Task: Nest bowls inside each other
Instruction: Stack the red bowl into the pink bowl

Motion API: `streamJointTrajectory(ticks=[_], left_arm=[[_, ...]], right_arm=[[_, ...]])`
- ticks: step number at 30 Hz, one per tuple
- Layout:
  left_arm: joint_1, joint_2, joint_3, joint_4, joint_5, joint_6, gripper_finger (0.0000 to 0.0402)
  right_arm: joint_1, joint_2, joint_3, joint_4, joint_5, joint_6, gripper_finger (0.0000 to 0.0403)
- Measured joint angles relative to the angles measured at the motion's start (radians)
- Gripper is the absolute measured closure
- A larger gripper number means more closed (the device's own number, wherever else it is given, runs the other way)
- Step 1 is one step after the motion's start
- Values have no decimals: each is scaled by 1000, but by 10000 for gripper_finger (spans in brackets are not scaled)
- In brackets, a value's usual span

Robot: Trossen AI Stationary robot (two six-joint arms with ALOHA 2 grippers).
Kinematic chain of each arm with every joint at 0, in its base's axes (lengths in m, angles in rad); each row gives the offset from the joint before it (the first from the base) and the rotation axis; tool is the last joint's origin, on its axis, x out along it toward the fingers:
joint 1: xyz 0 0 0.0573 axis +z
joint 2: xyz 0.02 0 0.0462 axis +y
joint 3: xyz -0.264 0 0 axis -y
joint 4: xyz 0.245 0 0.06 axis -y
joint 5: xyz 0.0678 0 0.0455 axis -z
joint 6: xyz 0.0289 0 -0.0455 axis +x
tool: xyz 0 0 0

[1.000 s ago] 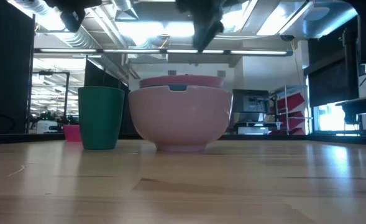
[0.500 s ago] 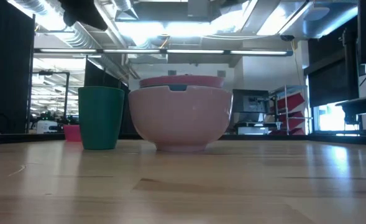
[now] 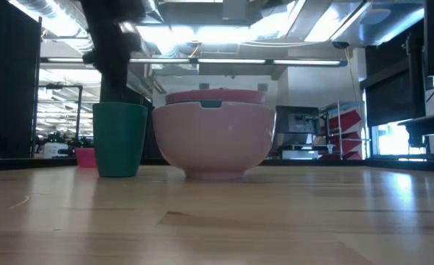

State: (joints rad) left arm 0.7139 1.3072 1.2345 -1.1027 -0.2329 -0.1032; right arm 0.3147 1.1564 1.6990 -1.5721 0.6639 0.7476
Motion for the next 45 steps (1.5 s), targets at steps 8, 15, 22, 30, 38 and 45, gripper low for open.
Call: streamJointTrajectory(ticks=[8,15,22,30,38,45], left_arm=[[36,151,18,-43,2,-40,245],[70,265,28,-68,4,-73,247],[95,336,28,-59,30,-49,247],[98,407,28,-19,32,-19,247],[116,429,20,2,47,-4,247],[127,442,14,23,73,7,247]], right_arm=[[13,-40,-88,1,0,28,203],[20,-66,-145,2,0,45,203],[19,-70,-145,6,-2,58,203],[19,-69,-145,31,-9,59,203],[19,-69,-145,34,-16,59,203],[19,-69,-145,36,-21,59,203]])
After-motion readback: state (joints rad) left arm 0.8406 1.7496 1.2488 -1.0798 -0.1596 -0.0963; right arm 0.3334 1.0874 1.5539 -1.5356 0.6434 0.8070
